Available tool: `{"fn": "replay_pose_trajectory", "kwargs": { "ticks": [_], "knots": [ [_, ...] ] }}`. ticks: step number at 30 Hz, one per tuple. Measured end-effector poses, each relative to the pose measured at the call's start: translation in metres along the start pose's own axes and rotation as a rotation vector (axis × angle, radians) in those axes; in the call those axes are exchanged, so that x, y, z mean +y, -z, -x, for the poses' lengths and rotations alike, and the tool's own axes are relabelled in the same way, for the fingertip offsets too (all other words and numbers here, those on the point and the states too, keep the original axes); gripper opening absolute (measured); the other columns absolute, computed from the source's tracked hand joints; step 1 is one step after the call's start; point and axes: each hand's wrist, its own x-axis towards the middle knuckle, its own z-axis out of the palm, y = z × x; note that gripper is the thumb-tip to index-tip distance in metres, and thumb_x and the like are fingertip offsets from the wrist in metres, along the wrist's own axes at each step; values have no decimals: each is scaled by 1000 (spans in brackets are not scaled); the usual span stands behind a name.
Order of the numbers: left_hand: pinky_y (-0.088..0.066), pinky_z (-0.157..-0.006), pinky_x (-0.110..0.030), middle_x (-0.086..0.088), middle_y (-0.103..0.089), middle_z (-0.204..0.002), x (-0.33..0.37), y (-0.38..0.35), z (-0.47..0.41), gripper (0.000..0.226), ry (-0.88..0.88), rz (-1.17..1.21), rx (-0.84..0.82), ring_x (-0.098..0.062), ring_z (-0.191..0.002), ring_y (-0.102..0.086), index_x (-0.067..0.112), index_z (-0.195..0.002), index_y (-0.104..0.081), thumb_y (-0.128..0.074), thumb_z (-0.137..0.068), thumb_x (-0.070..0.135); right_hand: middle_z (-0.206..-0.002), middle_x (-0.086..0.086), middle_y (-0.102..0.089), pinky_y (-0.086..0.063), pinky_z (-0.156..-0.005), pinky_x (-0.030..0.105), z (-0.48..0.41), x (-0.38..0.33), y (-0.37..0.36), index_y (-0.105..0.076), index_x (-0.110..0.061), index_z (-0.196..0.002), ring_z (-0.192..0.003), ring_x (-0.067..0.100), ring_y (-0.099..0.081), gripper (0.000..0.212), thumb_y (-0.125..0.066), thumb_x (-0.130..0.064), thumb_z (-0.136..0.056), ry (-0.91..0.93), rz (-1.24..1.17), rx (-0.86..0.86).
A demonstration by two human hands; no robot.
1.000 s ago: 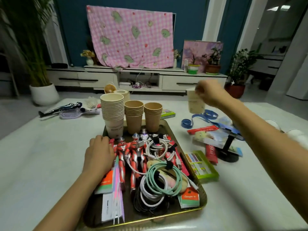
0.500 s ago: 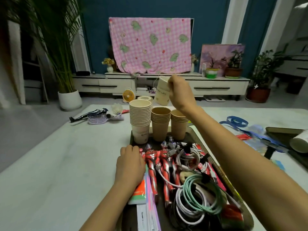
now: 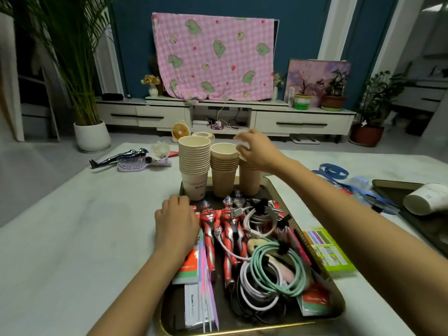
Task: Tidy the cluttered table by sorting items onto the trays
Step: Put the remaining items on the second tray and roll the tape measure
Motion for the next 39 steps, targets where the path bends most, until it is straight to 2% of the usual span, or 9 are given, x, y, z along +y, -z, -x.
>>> {"fn": "replay_pose_trajectory", "kwargs": {
  "ticks": [5,8,13,17,23,28,31,34,39],
  "knots": [
    [-36,-86,-39,-17,-54,-111,29,23,-2,24,-90,219,136,-31,-103,-47,3,-110,-56,-42,-93,12,-117,19,-61,-40,-88,31,33,70,55,-61,-1,-115,-108,31,-55,29,-48,-4,-89,-172,-7,180],
    [-40,-91,-42,-16,-57,-108,72,25,5,22,-239,421,81,-32,-104,-51,2,-107,-60,-48,-91,9,-119,19,-60,-39,-87,29,84,138,96,-60,0,-115,-110,32,-55,32,-44,1,-87,-389,56,221],
    [-40,-94,-43,-12,-58,-111,116,11,25,22,-431,421,-85,-29,-107,-52,5,-109,-60,-50,-91,14,-122,19,-59,-43,-93,38,174,228,146,-58,-4,-119,-112,33,-53,36,-49,0,-83,-781,140,280],
    [-38,-93,-41,-7,-58,-116,131,-1,25,26,-447,306,-126,-26,-110,-51,11,-115,-59,-48,-94,20,-131,20,-50,-39,-97,40,224,268,159,-45,-9,-133,-118,35,-46,47,-56,-18,-89,-938,251,156],
    [-42,-85,-43,-11,-61,-99,119,-3,22,14,-430,399,-124,-30,-97,-56,4,-99,-64,-57,-87,7,-145,18,-36,-31,-106,41,215,294,146,-25,-10,-145,-129,35,-38,60,-53,-20,-92,-941,117,175],
    [-39,-81,-36,-4,-60,-96,118,-5,22,14,-448,392,-112,-22,-93,-54,7,-98,-65,-58,-86,6,-146,21,-29,-32,-104,41,203,312,133,-13,-9,-147,-129,38,-36,72,-54,-29,-91,-1055,20,155],
    [-40,-81,-37,2,-56,-93,117,-8,21,14,-455,391,-109,-21,-92,-54,9,-98,-65,-58,-86,6,-138,22,-39,-37,-97,39,202,317,129,-29,-2,-139,-123,36,-43,66,-59,-32,-88,-1102,-68,184],
    [-39,-80,-34,4,-54,-92,116,-8,20,13,-458,410,-119,-20,-93,-53,10,-98,-65,-57,-87,7,-117,22,-59,-46,-90,40,192,308,127,-57,0,-112,-105,35,-56,31,-56,-20,-87,-1042,-126,329],
    [-34,-82,-25,3,-55,-96,118,-9,18,13,-434,465,-73,-16,-96,-52,10,-98,-64,-55,-89,8,-112,21,-61,-48,-82,39,117,228,136,-61,0,-109,-100,31,-57,27,-43,-15,-95,-644,-147,532]
  ]
}}
